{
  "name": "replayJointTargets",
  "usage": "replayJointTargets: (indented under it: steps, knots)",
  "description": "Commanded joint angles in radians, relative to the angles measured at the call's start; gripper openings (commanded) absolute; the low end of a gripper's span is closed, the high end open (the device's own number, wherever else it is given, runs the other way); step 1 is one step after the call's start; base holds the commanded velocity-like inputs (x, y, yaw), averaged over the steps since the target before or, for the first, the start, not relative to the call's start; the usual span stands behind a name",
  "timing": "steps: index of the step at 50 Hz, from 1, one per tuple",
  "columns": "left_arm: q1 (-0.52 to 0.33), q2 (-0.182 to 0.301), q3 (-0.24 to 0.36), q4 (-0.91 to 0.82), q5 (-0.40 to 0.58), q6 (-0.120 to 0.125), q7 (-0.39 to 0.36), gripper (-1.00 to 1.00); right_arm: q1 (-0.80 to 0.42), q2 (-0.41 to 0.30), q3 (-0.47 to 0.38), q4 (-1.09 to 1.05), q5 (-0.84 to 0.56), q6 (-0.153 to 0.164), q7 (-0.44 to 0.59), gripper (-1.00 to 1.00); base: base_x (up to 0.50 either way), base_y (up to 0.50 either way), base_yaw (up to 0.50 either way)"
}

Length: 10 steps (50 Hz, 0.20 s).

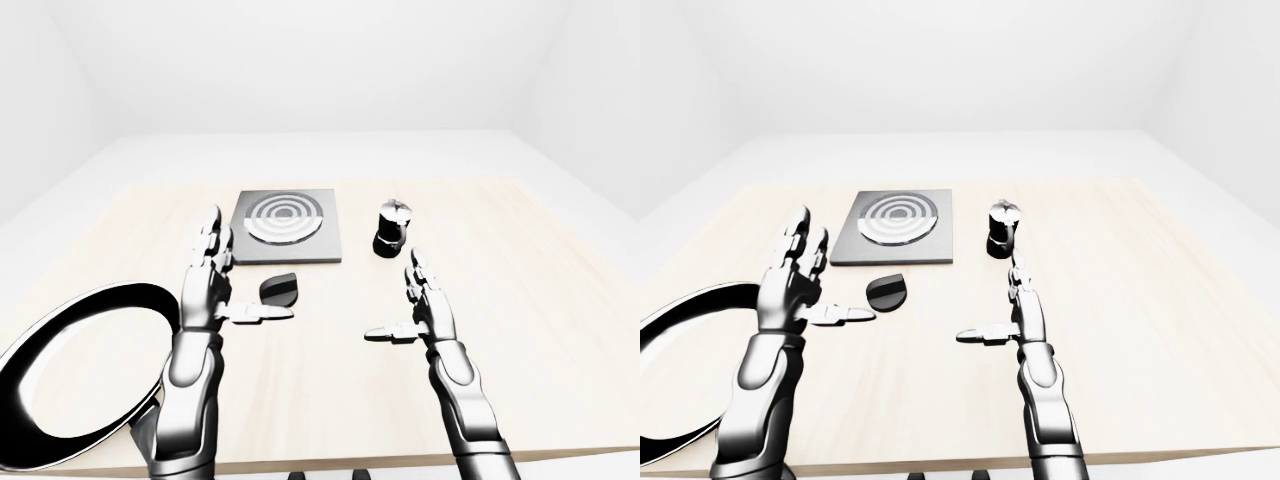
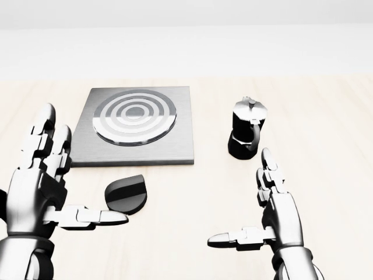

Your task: Turn on the stove.

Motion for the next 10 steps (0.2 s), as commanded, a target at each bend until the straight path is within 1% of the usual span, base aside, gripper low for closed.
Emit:
replayJointTargets:
  steps: [1,2,4,6,8,10]
  knots:
    - [-0.017,0.018,0.06,-0.152,-0.049,0.021,0.03,1.0,-0.003,0.0,-0.003,0.002,0.004,0.006,-0.003,1.0,0.0,0.0,0.0]
    - [-0.019,0.022,0.067,-0.164,-0.054,0.021,0.031,1.0,-0.004,0.0,-0.003,0.004,0.004,0.004,-0.003,1.0,0.0,0.0,0.0]
    - [-0.02,0.026,0.075,-0.19,-0.046,0.021,0.039,1.0,-0.002,0.0,-0.002,-0.008,0.005,0.015,-0.004,1.0,0.0,0.0,0.0]
    - [-0.023,0.03,0.087,-0.218,-0.053,0.021,0.043,1.0,-0.004,0.0,-0.003,0.0,0.006,0.012,-0.006,1.0,0.0,0.0,0.0]
    - [-0.024,0.032,0.095,-0.241,-0.055,0.021,0.046,1.0,-0.005,0.0,-0.004,-0.004,0.007,0.019,-0.007,1.0,0.0,0.0,0.0]
    - [-0.028,0.035,0.104,-0.259,-0.061,0.021,0.052,1.0,-0.004,0.0,-0.004,-0.006,0.007,0.019,-0.008,1.0,0.0,0.0,0.0]
